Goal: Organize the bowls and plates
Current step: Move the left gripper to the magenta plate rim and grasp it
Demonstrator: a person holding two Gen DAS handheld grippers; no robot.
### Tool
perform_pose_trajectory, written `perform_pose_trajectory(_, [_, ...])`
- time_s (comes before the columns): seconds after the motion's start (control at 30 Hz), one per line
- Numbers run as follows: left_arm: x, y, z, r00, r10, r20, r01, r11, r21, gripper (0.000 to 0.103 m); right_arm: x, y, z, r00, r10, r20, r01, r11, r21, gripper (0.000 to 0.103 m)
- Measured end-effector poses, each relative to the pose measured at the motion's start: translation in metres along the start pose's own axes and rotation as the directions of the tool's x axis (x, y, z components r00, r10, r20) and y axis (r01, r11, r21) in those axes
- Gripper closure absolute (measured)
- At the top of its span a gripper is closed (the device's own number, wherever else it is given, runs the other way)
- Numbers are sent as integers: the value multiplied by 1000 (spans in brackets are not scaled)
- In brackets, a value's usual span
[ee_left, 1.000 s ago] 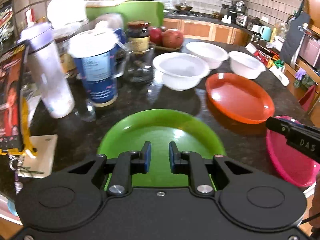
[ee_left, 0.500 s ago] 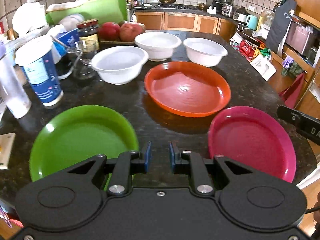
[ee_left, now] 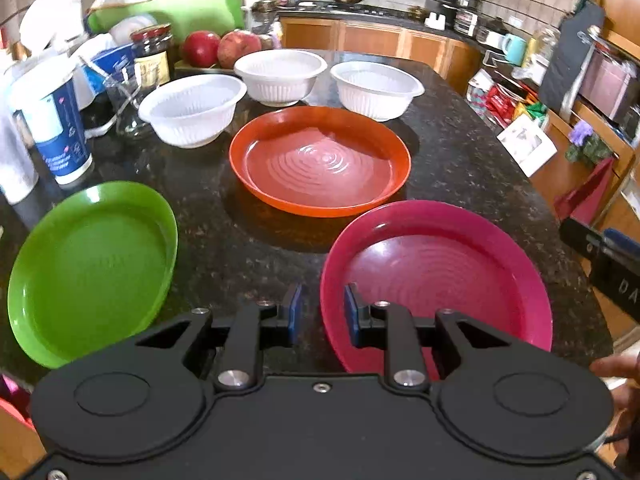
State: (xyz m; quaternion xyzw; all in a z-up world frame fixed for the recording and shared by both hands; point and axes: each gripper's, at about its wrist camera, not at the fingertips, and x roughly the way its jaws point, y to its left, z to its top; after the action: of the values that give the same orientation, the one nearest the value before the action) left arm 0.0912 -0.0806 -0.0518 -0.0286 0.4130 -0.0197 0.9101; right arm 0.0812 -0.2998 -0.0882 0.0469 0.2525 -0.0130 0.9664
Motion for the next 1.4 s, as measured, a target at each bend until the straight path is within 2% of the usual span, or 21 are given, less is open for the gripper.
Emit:
perform_pose_trajectory(0.23, [3,-12,-9,1000,24,-18,-25,999,-31,69,15,-15,-3,992,100,-78,-99,995,7,42])
perform_pose_trajectory(0.37, [2,-19,-15,999,38,-22,-38,999,3,69,24,-18,-6,984,125,-124,-126,992,2,59])
perform_pose_trajectory(0.5, [1,-20,-17,999,44,-31,-44,999,-8,69,30,-17,-10,973,170,-157,-170,985,12,69])
perform_pose_trajectory(0.87, [9,-21,-15,997,51,-62,-53,998,-35,71,41,-19,-16,966,187,-177,-193,981,-19,76])
perform_pose_trajectory(0.97, [10,-25,-15,996,64,-56,-65,998,-24,71,43,-20,-15,964,191,-184,-198,980,-21,82])
perform_pose_trajectory(1.23, [12,-32,-14,998,47,-50,-47,999,-8,71,45,-20,-20,957,200,-212,-211,977,-29,85])
perform_pose_trajectory(1.4, [16,-38,-11,998,43,-44,-42,999,10,71,45,-22,-21,960,181,-213,-193,981,-33,85])
